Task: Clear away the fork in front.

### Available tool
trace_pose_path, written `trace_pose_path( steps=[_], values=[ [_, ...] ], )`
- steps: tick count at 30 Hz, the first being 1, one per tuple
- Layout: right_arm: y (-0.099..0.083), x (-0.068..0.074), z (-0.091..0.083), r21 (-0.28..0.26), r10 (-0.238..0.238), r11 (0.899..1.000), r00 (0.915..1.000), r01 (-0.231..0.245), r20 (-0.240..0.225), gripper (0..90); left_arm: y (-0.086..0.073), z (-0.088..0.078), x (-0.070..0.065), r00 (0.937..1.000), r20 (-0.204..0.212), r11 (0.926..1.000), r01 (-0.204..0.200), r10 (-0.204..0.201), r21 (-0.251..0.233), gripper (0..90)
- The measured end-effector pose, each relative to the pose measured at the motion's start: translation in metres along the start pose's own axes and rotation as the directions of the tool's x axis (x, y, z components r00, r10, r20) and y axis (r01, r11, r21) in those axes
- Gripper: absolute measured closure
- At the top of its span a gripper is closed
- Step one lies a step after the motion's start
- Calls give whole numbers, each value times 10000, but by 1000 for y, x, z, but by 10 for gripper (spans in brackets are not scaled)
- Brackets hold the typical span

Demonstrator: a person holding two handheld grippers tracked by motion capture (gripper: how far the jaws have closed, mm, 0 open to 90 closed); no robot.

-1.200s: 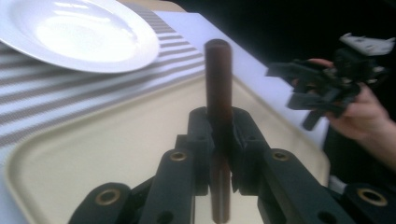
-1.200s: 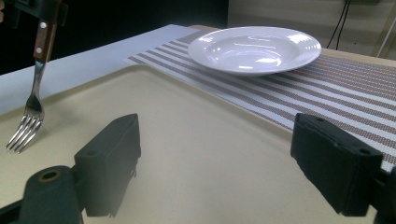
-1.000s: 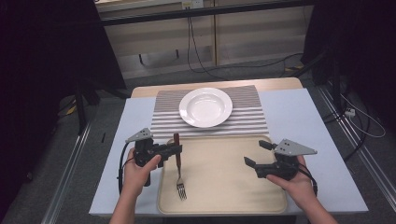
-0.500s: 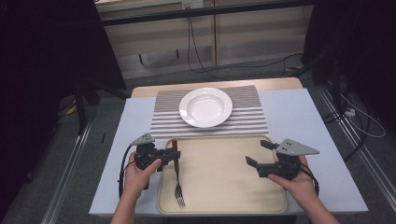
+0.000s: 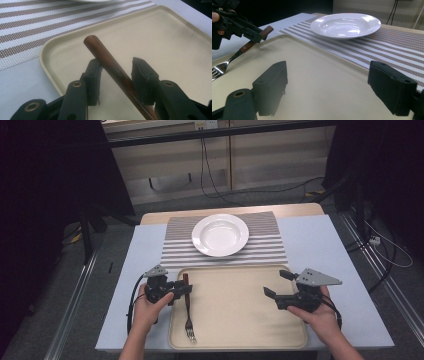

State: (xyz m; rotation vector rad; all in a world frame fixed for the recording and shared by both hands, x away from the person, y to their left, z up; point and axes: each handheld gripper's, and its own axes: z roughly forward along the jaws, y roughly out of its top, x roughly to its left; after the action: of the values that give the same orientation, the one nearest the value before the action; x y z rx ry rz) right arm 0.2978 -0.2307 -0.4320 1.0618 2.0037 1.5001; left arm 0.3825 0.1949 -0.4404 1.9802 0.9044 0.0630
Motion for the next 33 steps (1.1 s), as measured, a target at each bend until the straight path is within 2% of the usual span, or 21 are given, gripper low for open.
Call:
trace_pose_path(
  steps=[10,16,23,33],
  values=[
    [0,-3,0,-33,112,9999,9999,-112,27,160,-5,7,3,9998,-169,9994,79,-73,344,578],
    [-1,-4,3,19,105,9999,9999,-105,84,160,-7,7,5,9997,-249,9990,-10,21,452,562],
    [-1,-3,5,37,101,9999,9999,-101,-9,160,-8,6,7,9993,-363,9996,65,-55,263,556],
    [-3,-3,5,270,-36,9996,10000,37,-53,154,-4,-4,4,9991,-413,9999,19,-25,-153,438]
  ],
)
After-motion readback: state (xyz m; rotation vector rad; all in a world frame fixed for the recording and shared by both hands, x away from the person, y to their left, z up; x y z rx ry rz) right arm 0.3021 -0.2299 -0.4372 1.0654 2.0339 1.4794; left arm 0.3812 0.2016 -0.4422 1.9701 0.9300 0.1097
